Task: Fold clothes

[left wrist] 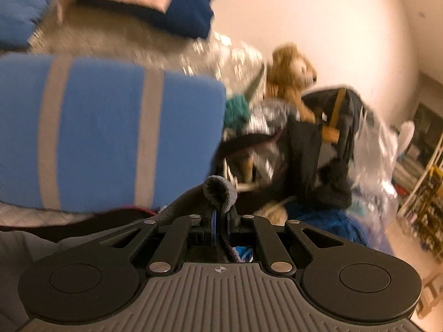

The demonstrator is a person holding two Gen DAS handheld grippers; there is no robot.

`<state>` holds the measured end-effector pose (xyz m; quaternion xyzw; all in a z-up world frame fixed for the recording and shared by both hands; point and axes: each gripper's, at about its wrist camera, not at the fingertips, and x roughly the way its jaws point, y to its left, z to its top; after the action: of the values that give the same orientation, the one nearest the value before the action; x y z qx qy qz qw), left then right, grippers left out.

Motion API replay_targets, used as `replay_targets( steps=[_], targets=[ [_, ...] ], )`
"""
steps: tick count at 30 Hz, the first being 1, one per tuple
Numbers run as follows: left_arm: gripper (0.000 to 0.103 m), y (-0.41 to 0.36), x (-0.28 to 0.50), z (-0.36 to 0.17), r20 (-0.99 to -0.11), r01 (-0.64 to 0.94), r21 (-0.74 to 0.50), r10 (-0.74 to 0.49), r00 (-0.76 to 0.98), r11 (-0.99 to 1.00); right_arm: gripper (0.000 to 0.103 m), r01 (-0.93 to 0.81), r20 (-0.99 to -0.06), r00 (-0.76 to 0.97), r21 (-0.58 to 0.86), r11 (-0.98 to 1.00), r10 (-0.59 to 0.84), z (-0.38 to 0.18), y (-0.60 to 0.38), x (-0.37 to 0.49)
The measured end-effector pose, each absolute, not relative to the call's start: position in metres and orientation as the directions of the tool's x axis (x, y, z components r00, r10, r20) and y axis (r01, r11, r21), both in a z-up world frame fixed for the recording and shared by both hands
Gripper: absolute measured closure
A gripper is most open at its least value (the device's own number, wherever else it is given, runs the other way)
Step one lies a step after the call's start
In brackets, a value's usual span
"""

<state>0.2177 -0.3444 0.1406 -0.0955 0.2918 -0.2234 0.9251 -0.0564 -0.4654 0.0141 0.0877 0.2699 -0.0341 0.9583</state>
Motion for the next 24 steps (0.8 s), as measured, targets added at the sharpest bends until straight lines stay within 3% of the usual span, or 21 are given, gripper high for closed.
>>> replay_targets(
  steps=[10,13,17,24],
  targets=[
    [0.095,-0.409,0.290,0.052,-0.596,0.385,-0.288,-0.479,0.645,0.877,0.095,0.193,-0.626,0.779,0.189,0.963,-0.033,-0.036,-0.514,0.006],
    [0.078,-0.426,0.323,0.021,-0.683,0.343,-0.302,-0.452,0.574,0.890,0.095,0.225,-0.683,0.730,0.216,0.950,-0.017,-0.062,-0.531,0.028],
    [0.044,-0.421,0.334,0.002,-0.710,0.351,-0.309,-0.460,0.533,0.884,0.095,0.230,-0.716,0.698,0.230,0.946,0.005,-0.081,-0.541,0.037],
    [0.034,-0.376,0.278,0.013,-0.675,0.455,-0.293,-0.519,0.524,0.841,0.094,0.218,-0.728,0.685,0.256,0.942,0.039,-0.083,-0.548,0.035]
  ],
)
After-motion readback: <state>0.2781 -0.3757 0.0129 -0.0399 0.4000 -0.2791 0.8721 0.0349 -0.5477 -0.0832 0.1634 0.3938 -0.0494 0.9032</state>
